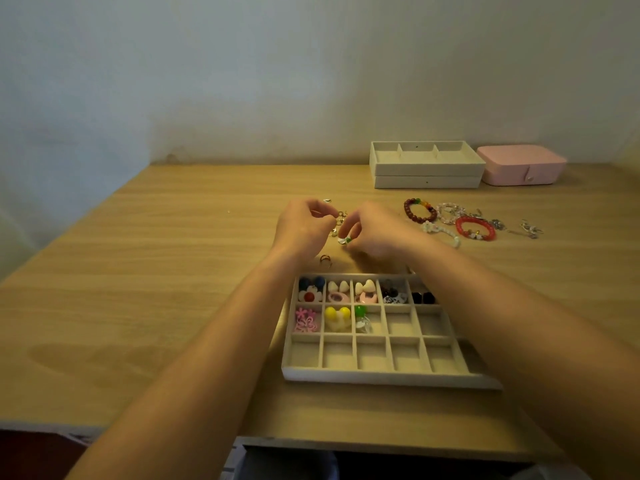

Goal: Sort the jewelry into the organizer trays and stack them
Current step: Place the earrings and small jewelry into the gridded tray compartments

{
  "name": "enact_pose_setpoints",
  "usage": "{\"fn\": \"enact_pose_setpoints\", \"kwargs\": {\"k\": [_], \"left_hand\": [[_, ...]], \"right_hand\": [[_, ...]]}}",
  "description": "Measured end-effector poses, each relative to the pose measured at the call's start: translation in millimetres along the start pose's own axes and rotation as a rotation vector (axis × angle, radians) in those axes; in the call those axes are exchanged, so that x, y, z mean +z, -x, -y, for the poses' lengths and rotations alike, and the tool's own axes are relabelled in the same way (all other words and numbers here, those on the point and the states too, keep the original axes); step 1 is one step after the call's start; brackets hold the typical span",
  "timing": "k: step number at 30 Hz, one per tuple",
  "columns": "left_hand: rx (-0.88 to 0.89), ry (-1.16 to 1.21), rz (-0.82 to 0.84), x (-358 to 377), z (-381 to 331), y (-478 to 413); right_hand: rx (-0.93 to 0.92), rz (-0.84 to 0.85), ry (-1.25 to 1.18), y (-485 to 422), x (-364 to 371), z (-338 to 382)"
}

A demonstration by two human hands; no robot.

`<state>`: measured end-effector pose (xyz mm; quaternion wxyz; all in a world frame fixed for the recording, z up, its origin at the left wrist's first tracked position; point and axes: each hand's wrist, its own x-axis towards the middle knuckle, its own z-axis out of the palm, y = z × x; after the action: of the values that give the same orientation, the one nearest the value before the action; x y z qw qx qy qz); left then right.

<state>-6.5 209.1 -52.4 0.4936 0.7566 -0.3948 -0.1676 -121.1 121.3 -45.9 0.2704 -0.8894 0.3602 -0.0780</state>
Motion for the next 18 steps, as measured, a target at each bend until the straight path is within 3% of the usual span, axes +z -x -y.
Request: {"fn": "enact_pose_setpoints", "kwargs": {"k": [9, 18], "left_hand": [[0.032, 0.076, 0.023, 1.3, -4.7, 0.4], [0.045, 0.051, 0.078, -0.8, -20.8, 20.2]], "right_hand": [[-0.059, 0.027, 0.092, -14.4, -4.9, -10.6], [-0.109, -0.147, -0.43, 17.6, -25.1, -7.3]]}}
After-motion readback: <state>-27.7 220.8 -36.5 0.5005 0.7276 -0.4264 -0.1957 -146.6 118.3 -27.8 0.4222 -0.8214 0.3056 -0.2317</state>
